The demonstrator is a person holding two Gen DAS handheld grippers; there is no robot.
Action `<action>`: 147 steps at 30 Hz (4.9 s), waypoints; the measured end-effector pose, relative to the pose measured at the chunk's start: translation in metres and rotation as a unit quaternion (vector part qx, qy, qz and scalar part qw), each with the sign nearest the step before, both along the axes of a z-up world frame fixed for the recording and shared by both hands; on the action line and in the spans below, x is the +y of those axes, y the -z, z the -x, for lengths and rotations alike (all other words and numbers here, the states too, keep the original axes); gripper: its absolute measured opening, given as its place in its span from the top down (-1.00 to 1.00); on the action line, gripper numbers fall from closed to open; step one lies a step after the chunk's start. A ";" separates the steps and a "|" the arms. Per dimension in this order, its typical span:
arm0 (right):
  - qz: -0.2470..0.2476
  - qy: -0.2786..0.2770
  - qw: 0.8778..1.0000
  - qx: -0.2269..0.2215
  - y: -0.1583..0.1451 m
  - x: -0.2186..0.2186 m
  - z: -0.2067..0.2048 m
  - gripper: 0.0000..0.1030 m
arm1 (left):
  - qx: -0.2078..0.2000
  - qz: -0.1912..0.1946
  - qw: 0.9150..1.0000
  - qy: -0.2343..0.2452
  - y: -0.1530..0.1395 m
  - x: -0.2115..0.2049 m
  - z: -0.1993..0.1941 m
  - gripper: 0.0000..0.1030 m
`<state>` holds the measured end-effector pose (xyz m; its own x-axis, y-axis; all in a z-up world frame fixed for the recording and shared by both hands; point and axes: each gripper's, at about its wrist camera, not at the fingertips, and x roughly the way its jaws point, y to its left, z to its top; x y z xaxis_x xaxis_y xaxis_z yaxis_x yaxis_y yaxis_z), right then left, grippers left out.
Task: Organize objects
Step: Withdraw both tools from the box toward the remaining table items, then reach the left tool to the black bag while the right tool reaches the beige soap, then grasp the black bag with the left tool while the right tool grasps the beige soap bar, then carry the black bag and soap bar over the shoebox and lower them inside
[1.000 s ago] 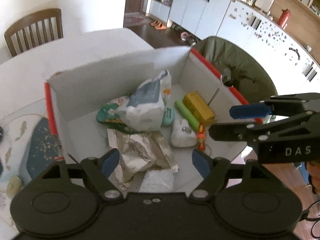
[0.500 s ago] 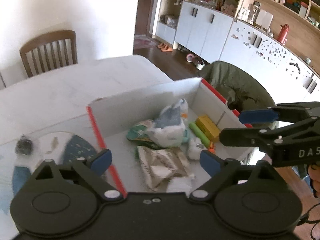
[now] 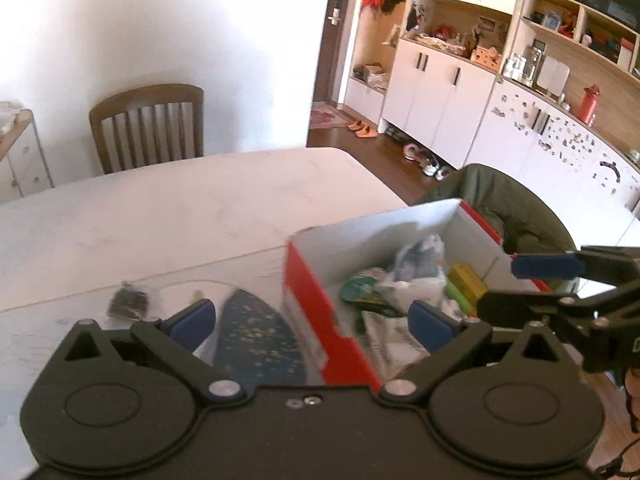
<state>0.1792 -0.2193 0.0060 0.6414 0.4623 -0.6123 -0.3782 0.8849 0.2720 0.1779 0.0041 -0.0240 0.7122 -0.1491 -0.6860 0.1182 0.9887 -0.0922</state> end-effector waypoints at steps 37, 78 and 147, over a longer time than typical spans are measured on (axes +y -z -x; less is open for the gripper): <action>0.065 -0.002 0.996 0.058 0.062 0.192 -0.014 -0.59 | -0.018 -0.006 0.999 -0.031 0.047 0.162 -0.035 -0.99; 0.106 0.024 0.976 0.190 0.152 0.254 -0.065 0.09 | 0.040 -0.031 0.999 -0.014 0.155 0.181 -0.122 -0.41; 0.046 0.042 0.995 0.072 0.022 0.016 -0.002 0.13 | 0.006 0.008 0.998 0.059 0.004 -0.006 -0.014 0.30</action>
<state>0.1812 -0.2034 -0.0162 0.5778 0.3494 -0.7376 -0.2655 0.9350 0.2349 0.1918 -0.0016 -0.0285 0.6810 -0.2429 -0.6908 0.2326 0.9663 -0.1104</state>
